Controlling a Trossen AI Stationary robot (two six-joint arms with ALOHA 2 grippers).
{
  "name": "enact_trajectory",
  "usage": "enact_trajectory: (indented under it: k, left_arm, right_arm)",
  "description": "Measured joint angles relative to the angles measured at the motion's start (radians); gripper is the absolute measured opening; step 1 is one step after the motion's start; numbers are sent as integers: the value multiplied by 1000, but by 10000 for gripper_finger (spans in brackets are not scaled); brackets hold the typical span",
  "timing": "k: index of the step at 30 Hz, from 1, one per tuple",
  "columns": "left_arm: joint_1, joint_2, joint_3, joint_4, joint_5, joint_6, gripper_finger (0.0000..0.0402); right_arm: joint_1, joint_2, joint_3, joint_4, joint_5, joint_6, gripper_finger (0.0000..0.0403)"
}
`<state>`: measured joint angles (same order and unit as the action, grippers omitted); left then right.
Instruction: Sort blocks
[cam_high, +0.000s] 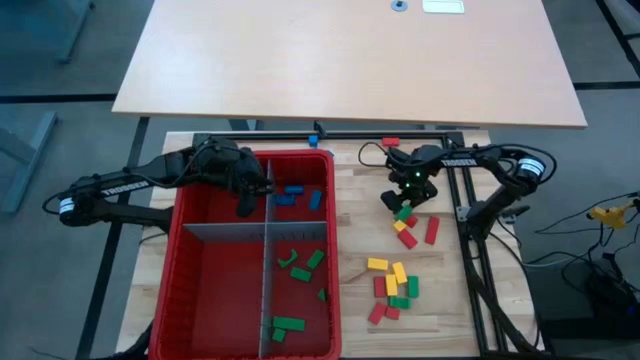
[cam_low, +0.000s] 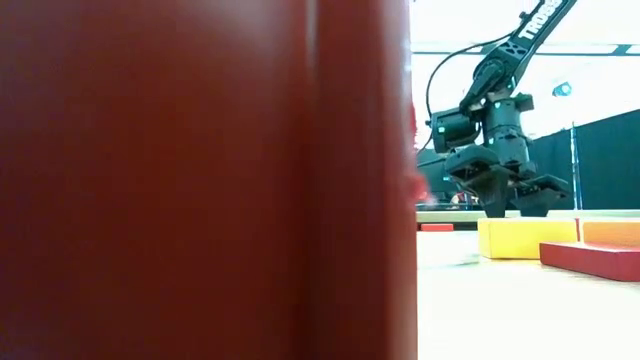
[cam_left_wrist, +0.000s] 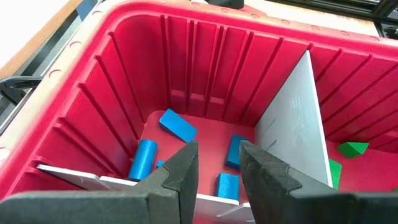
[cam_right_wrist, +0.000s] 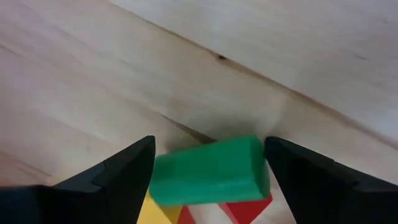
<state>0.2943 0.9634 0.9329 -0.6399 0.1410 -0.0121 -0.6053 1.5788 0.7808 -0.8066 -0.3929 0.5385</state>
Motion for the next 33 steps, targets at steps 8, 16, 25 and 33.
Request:
enact_trajectory:
  k: [8, 16, 25, 33]
  left_arm:
    - [0, 0, 0, 0, 0, -1, 103]
    - [0, 0, 0, 1, 0, -1, 103]
    - [0, 0, 0, 1, 0, -24, 103]
    - [0, 0, 0, 4, 0, -27, 103]
  right_arm:
    - [20, 20, 2, -9, 2, -15, 276]
    - [22, -26, -2, -12, -23, -89, 294]
    - [68, -72, -2, -36, -48, -106, 338]
    - [143, -71, -2, -21, 75, -93, 341]
